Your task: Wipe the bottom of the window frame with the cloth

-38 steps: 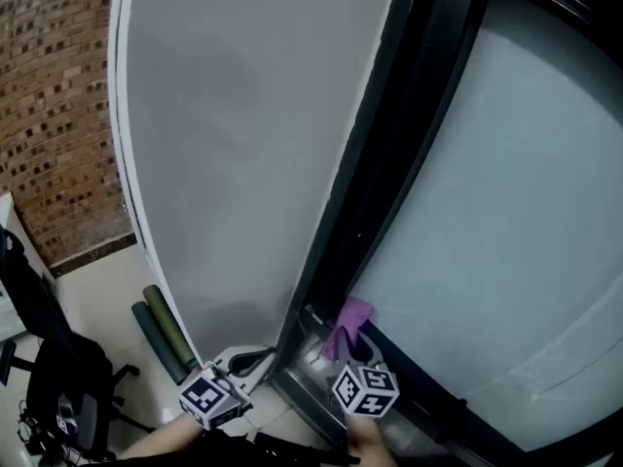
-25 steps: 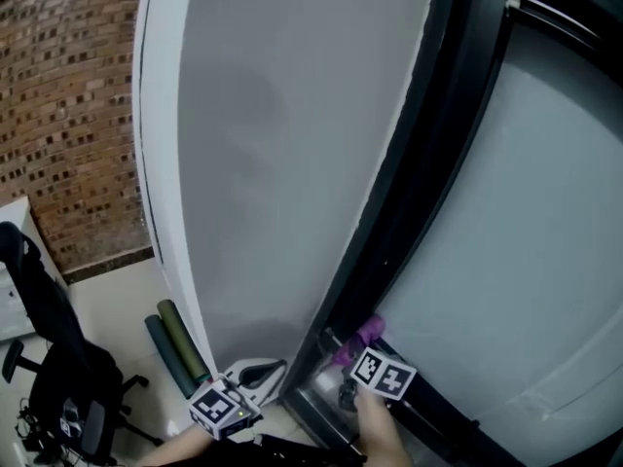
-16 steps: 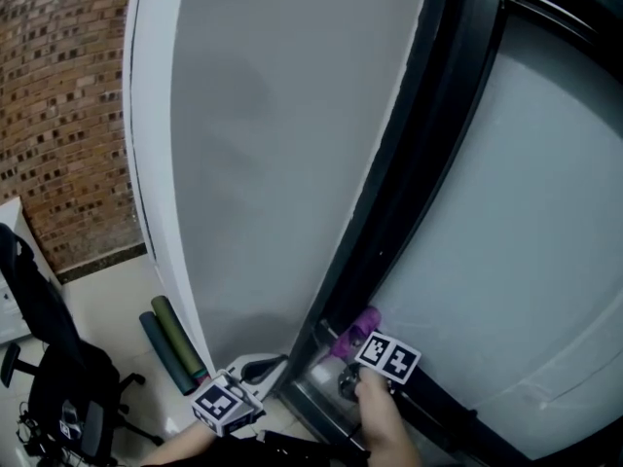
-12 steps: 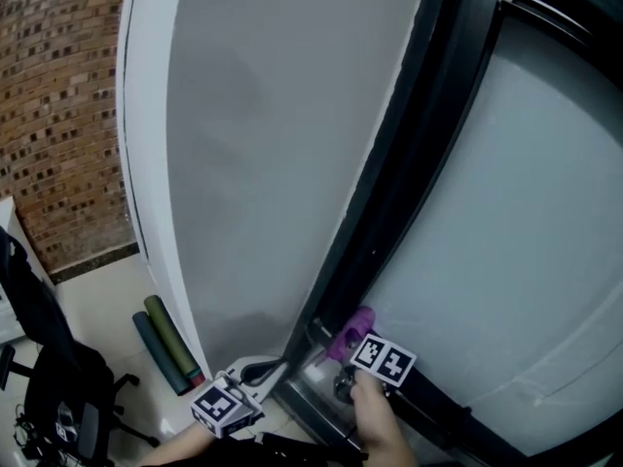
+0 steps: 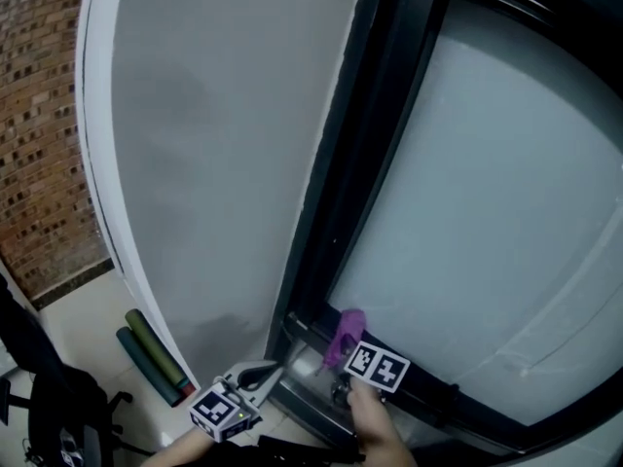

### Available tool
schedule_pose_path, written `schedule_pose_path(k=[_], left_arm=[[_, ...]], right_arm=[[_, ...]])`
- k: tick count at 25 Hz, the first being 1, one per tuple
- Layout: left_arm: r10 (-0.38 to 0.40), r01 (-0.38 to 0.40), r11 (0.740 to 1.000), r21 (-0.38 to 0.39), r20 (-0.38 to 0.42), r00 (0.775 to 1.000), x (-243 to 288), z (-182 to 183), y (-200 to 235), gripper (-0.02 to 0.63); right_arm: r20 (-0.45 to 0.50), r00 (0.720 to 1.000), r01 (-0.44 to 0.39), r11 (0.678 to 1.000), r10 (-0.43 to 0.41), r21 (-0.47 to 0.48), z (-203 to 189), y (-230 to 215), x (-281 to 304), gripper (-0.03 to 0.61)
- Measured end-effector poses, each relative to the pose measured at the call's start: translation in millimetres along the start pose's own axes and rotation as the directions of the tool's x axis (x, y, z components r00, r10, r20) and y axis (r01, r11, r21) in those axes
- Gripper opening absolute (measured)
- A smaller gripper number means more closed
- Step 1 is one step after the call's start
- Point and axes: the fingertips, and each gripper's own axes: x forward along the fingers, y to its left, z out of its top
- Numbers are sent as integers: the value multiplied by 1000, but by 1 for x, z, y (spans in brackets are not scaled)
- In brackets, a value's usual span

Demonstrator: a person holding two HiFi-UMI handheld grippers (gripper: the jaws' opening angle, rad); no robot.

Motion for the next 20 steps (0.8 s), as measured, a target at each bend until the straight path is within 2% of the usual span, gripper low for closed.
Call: schedule_pose_path(k=[5,20], left_arm=[[-45,46,998,-31,14,999,10,-5,-17,5],[-176,174,984,-42,-43,983,30,-16,-47,5]], right_arm=[[8,999,43,999,-43,6,-3,-23,-15,86],[85,987,127,985,-137,118,-8,-71,-61,86]])
